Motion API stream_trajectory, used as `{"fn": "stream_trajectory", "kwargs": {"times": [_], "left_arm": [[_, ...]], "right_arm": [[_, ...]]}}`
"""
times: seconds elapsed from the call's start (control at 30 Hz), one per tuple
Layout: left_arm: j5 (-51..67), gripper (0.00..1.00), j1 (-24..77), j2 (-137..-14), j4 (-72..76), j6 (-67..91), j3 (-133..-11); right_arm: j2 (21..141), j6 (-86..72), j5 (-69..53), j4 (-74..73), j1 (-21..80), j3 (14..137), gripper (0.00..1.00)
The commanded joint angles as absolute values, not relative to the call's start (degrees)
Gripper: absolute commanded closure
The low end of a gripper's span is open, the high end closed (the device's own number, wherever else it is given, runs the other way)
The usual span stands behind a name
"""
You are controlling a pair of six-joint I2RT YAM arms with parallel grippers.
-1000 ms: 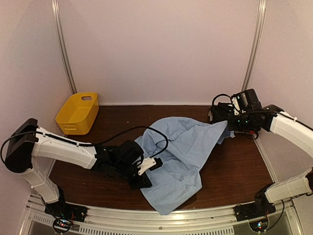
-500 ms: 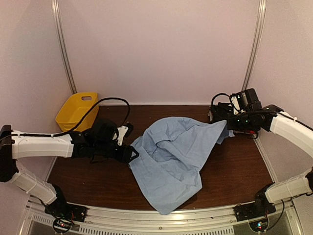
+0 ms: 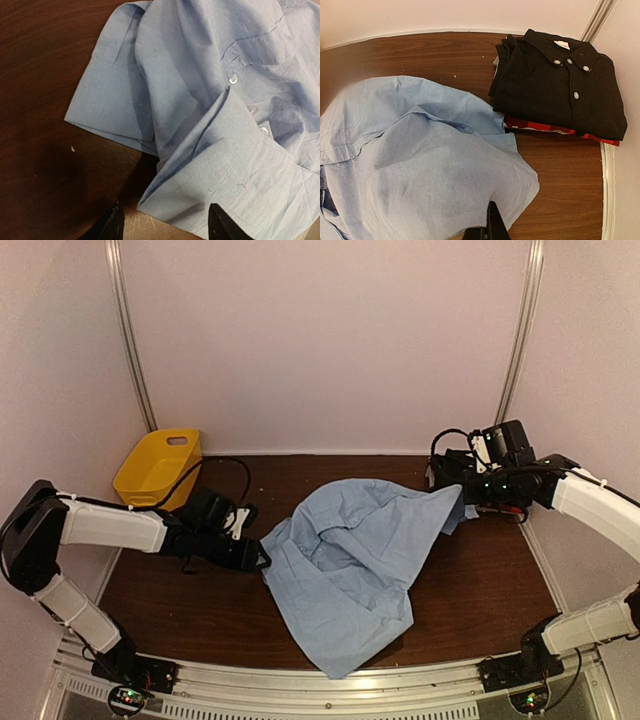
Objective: Fold and stack the long sleeve shirts
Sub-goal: Flatten out the crumpled shirt at the center of the board.
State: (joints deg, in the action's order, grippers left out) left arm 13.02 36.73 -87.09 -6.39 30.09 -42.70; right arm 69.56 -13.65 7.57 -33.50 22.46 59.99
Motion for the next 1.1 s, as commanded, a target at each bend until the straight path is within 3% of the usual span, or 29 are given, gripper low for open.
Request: {"fn": "stream_trajectory", "kwargs": {"times": [0.0,0.5,0.8,0.93,1.07], "left_arm": [[19.1,0.46,35.9,-89.5,-0.8,29.8,-42.0],[18.6,1.0,35.8,-86.4,2.7,26.6,-41.0],[25.0,1.0,39.9,-75.6,3.6,25.6,-42.7],[25.6,1.0,47.9,-72.9,4.3,25.5,-48.9],[27.1,1.0,60.1,-78.2,5.4,23.5,-59.1]], "right_arm": [[69.5,-13.5,7.4,-31.9,22.1,59.2,1.0],[70.0,-13.6,6.8,-31.5,22.0,58.8,1.0],[71.3,-14.8,6.9,-30.7,22.0,59.4,1.0],[73.6,-15.8,5.7,-28.8,22.1,60.6,1.0],[77.3,-15.8,5.2,-27.7,22.0,63.5,1.0]]}}
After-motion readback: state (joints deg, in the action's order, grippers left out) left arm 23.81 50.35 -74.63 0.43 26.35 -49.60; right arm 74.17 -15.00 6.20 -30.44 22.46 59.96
